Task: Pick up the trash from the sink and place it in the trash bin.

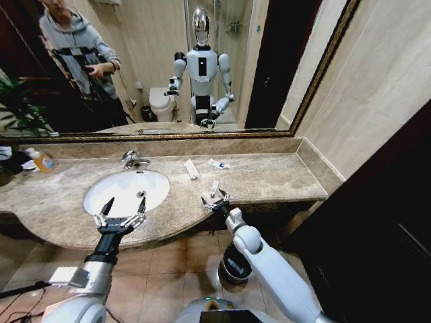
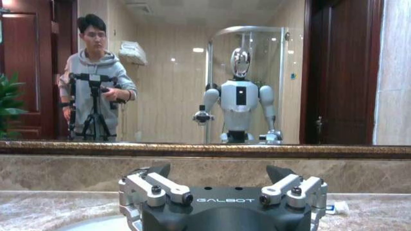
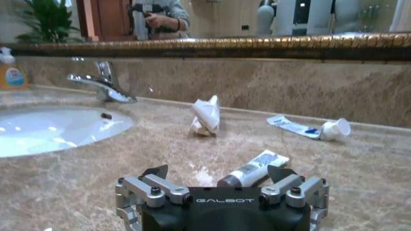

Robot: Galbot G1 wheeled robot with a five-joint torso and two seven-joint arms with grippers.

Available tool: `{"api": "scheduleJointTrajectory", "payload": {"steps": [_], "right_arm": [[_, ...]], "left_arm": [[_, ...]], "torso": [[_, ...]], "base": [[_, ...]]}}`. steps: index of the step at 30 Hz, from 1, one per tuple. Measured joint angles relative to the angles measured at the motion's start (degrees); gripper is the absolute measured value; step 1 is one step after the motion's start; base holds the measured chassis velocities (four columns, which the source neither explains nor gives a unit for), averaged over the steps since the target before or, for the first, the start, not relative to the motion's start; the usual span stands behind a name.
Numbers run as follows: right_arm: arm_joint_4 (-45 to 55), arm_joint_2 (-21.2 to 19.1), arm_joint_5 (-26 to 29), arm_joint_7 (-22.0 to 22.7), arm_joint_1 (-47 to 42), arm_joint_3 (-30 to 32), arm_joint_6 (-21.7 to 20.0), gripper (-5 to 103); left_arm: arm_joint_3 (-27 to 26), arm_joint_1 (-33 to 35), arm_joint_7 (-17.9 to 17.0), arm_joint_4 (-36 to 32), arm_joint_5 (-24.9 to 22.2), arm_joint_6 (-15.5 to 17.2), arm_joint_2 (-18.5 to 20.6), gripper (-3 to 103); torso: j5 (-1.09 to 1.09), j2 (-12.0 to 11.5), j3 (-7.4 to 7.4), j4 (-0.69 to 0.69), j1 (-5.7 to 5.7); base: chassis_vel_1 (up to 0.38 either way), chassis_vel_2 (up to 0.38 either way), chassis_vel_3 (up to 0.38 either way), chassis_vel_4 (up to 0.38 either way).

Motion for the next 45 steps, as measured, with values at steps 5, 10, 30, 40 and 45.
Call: {"api": "scheduleJointTrajectory", "payload": {"steps": [5,10,30,40,45], "right_arm": [[-1.38,0.59,-0.61,0.52,0.23,0.1,0.59,92],[-2.48,0.03,-0.55,0.55,0.51,1.12,2.19,75],[-2.4,-0.87,0.26,-0.8,0.08,2.82,3.53,19],[-1.1,-1.73,1.41,-1.28,-0.47,2.4,3.48,19],[0.07,-2.01,1.84,-1.47,-0.63,2.56,3.31,19]], "left_arm": [[0.0,0.0,0.0,0.0,0.0,0.0,0.0,100],[0.0,0.0,0.0,0.0,0.0,0.0,0.0,100],[0.0,0.0,0.0,0.0,0.0,0.0,0.0,100],[0.0,0.0,0.0,0.0,0.0,0.0,0.0,100],[0.0,0.0,0.0,0.0,0.0,0.0,0.0,100]], "torso": [[0.0,0.0,0.0,0.0,0.0],[0.0,0.0,0.0,0.0,0.0],[0.01,0.0,0.0,0.0,0.0],[0.01,0.0,0.0,-0.01,0.0],[0.02,0.0,0.0,0.0,0.0]], "base": [[0.0,0.0,0.0,0.0],[0.0,0.0,0.0,0.0],[0.0,0.0,0.0,0.0],[0.0,0.0,0.0,0.0],[0.0,0.0,0.0,0.0]]}}
